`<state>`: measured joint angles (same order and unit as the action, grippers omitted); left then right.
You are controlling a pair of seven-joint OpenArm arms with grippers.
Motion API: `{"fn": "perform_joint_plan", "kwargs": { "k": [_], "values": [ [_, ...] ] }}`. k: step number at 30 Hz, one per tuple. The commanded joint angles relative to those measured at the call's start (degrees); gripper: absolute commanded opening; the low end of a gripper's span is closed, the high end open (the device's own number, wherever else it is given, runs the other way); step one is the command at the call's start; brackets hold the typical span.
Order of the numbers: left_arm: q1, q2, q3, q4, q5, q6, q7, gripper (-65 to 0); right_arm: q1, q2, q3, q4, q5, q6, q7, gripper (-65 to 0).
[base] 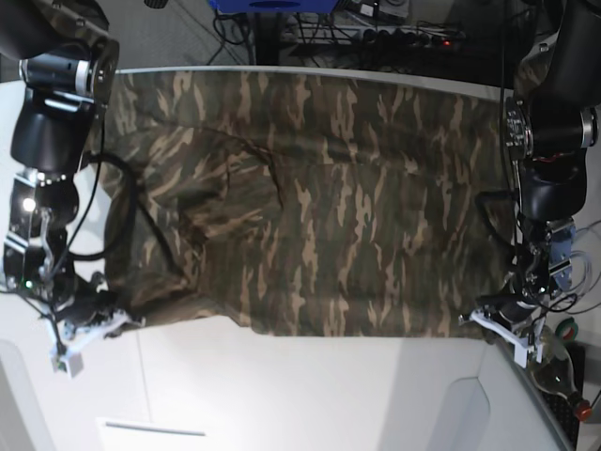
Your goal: Layout the t-shirt on the table in an organized manner, then fold the t-shirt properly
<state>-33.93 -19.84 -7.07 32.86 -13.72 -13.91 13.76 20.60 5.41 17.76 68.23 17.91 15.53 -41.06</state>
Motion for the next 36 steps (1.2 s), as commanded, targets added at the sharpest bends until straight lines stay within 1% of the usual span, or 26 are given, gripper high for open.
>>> {"fn": "perform_joint_plan", "kwargs": {
  "k": [1,4,10,12,20,24,27,30,33,36],
  "values": [
    [-2.16,-0.60,-0.18,1.29,-0.57,-0.02,-1.41,-65.0,2.83,0.61,0.04,0.04,0.59,0.43,1.72,-65.0],
    [-2.16,-0.60,-0.18,2.26,-0.57,-0.02,-1.41,-65.0,4.85,1.84,-0.48,-2.42,0.59,0.43,3.92,-65.0],
    [-1.89,-0.69,-0.18,3.23,-0.57,-0.02,-1.41,-65.0,6.26,5.36,-11.82,-4.62,0.68,0.43,8.84,-65.0],
    [-1.80,-0.78,-0.18,3.23,-0.57,-0.02,-1.41,-65.0,6.26,6.33,-13.67,-4.62,0.68,0.43,9.89,-65.0],
    [-1.63,-0.96,-0.09,3.23,-0.57,-0.02,-1.41,-65.0,6.34,10.46,-14.73,-7.26,0.59,0.43,10.86,-65.0],
    [-0.48,-0.96,-0.09,3.31,-0.57,-0.02,-1.41,-65.0,6.87,12.22,-14.90,-8.93,0.59,0.43,13.32,-65.0],
    [0.04,-0.96,-0.09,3.31,-0.57,-0.02,-1.41,-65.0,7.58,12.92,-17.54,-10.34,0.68,0.43,13.32,-65.0],
    [0.22,-0.96,-0.09,3.31,-0.57,-0.02,-1.41,-65.0,7.31,12.57,-20.35,-10.34,0.68,0.43,13.41,-65.0],
    [1.19,-0.96,-0.53,3.49,-0.57,-0.02,-1.41,-65.0,7.22,10.99,-22.99,-10.60,0.77,0.43,13.59,-65.0],
    [3.47,-0.96,-0.53,7.18,-0.57,-0.02,-1.32,-65.0,7.31,10.37,-25.28,-11.30,0.68,0.43,14.99,-65.0]
  ]
}}
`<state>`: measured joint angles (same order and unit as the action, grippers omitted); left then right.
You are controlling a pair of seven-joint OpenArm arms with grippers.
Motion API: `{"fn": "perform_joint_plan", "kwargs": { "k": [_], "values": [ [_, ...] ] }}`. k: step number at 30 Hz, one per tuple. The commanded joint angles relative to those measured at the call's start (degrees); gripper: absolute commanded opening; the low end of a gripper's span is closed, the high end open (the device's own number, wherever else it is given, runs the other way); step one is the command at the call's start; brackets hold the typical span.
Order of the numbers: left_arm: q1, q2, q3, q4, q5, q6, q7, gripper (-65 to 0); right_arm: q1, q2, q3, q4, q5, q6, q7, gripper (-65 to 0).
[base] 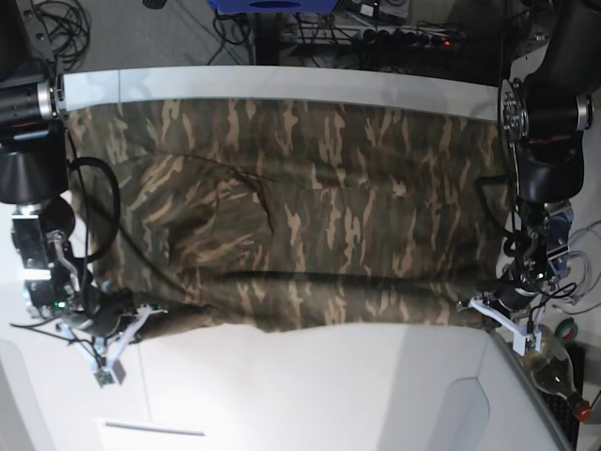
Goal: Layout the t-shirt on the table in an organized manner, then fold the t-shirt properly
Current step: 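Grasp the hem corners with both grippers and fold them toward the collar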
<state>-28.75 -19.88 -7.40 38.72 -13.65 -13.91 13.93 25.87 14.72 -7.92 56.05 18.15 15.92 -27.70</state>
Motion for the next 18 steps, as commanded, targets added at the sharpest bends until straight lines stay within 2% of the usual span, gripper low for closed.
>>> {"fn": "perform_joint_plan", "kwargs": {
  "k": [1,3,7,12,18],
  "values": [
    [-0.74,-0.91,-0.21,2.82,-0.72,-0.02,-1.49,-65.0,2.13,0.88,-0.65,0.70,0.44,0.03,1.90,-65.0],
    [1.54,-0.91,-0.21,6.25,-0.72,-0.02,-0.79,-65.0,2.04,0.88,-2.76,0.70,0.44,0.03,1.81,-65.0],
    [5.94,-1.00,-0.29,12.75,-0.90,-0.11,5.80,-65.0,0.55,1.06,-4.43,0.87,0.53,0.03,1.73,-65.0],
    [11.83,-1.44,-0.38,19.79,-0.72,-0.11,6.68,-65.0,-2.61,1.41,-4.16,1.05,0.62,0.03,1.73,-65.0],
    [12.18,-2.06,-0.56,20.75,-0.99,-0.11,6.68,-65.0,-4.20,2.64,-1.62,2.72,0.62,0.03,1.90,-65.0]
  ]
}}
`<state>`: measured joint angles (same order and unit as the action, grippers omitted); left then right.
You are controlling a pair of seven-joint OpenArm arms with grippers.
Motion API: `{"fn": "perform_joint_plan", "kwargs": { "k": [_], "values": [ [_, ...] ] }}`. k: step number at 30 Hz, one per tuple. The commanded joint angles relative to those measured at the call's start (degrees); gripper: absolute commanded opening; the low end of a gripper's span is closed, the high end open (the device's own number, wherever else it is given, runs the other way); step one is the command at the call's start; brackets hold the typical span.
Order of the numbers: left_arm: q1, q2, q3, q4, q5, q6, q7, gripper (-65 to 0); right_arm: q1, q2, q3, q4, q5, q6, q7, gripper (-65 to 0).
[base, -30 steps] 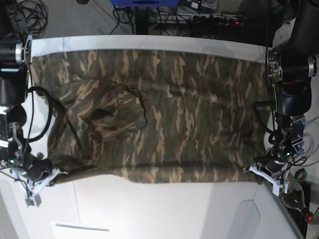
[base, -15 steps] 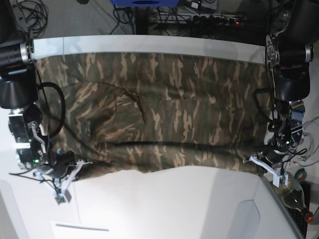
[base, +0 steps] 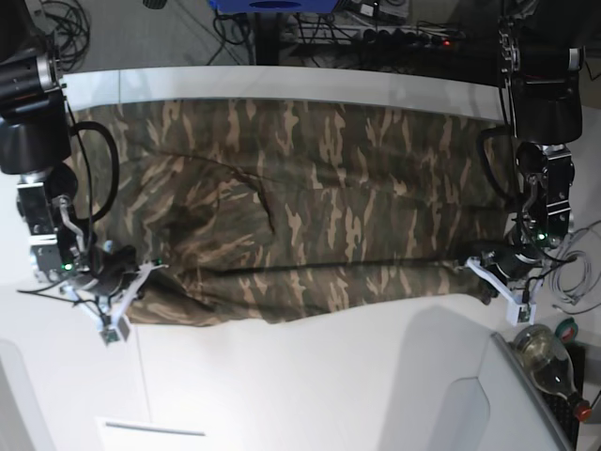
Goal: Layout the t-shirt on the table in an organized manner, then fold the t-shirt properly
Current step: 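Grasp the hem corners with both grippers and fold them toward the collar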
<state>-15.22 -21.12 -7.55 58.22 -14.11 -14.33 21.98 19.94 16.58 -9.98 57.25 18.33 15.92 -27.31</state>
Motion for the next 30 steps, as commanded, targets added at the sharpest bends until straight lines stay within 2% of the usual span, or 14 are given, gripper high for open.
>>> {"fn": "perform_joint_plan", "kwargs": {
  "k": [1,4,9,15,23,30],
  "values": [
    [-1.35,-1.16,-0.84,1.34,-0.53,0.31,-1.36,-65.0,1.37,0.87,1.14,2.75,0.44,0.03,1.33,-65.0],
    [-1.52,-1.07,-4.01,1.34,-0.53,0.31,-1.36,-65.0,-0.56,1.05,3.87,7.67,0.35,0.03,1.16,-65.0],
    [-4.07,-1.07,-4.98,0.82,-0.26,0.31,-1.36,-65.0,-2.49,1.05,7.47,13.12,0.27,0.03,-4.38,-65.0],
    [-4.25,-1.16,-4.98,0.90,-0.18,0.31,-1.36,-65.0,-6.80,1.05,7.74,18.57,0.27,0.03,-4.73,-65.0],
    [-1.00,-2.48,-5.06,0.82,-0.53,0.13,-1.63,-65.0,-11.11,1.05,15.21,18.83,0.27,0.03,-4.82,-65.0],
    [2.17,-2.66,-5.15,2.05,-0.53,0.13,-1.63,-65.0,-14.19,1.05,16.00,22.53,0.27,0.03,-6.40,-65.0]
  ]
}}
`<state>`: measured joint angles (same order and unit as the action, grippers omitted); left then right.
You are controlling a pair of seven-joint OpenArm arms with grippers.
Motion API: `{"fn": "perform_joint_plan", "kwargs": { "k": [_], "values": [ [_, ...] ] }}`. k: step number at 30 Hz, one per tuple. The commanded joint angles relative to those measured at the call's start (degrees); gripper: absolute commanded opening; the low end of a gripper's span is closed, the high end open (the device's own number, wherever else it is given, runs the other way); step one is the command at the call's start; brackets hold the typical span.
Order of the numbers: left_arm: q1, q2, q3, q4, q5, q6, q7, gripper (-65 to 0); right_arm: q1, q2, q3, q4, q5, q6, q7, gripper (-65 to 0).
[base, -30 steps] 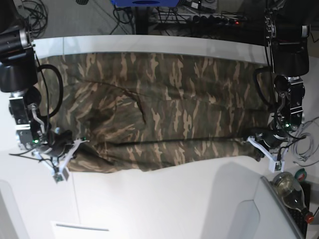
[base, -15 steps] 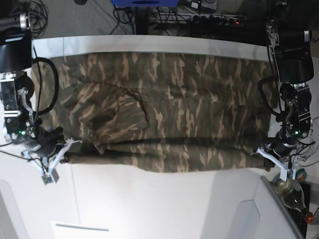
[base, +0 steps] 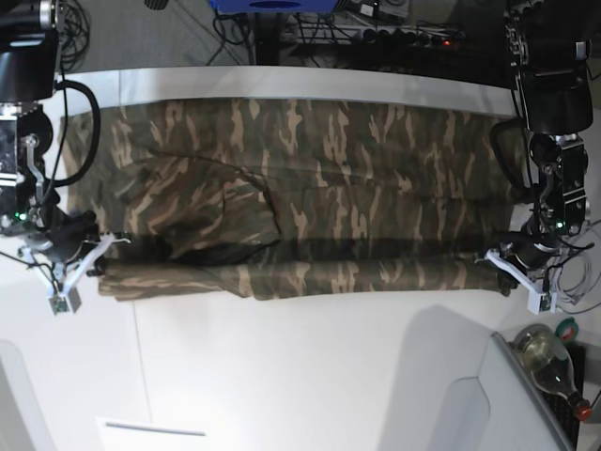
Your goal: Layout the t-shirt on the table in an organized manner, then fold the t-shirt properly
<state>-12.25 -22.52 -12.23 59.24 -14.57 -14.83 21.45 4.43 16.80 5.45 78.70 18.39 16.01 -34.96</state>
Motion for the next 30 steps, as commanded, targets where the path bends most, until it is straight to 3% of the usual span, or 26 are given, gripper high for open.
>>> {"fn": "perform_joint_plan", "kwargs": {
  "k": [1,5,11,16,24,30],
  "values": [
    [-0.45,-1.34,-0.47,1.55,-0.07,0.54,-1.01,-65.0,0.80,0.83,0.57,2.40,0.20,-0.05,0.89,-65.0],
    [2.71,-1.96,-0.47,4.27,-0.07,0.54,-0.84,-65.0,-0.69,0.83,0.74,6.89,0.20,-0.05,-4.38,-65.0],
    [8.16,-1.78,-0.91,8.32,-0.16,0.54,-0.84,-65.0,-5.26,0.30,4.00,10.32,0.46,-0.05,-7.55,-65.0],
    [10.89,-1.52,-5.13,8.76,-0.16,0.46,-0.84,-65.0,-9.39,-1.28,6.81,11.37,0.46,-0.05,-7.55,-65.0],
    [14.32,-1.52,-5.22,10.52,-0.16,0.46,-0.75,-65.0,-14.23,-4.36,7.07,14.80,0.29,-0.05,-7.55,-65.0],
    [16.25,-0.82,-5.40,11.75,-0.16,0.46,-0.75,-65.0,-14.05,-4.88,7.16,14.62,0.46,-0.05,-7.55,-64.1]
  ]
}}
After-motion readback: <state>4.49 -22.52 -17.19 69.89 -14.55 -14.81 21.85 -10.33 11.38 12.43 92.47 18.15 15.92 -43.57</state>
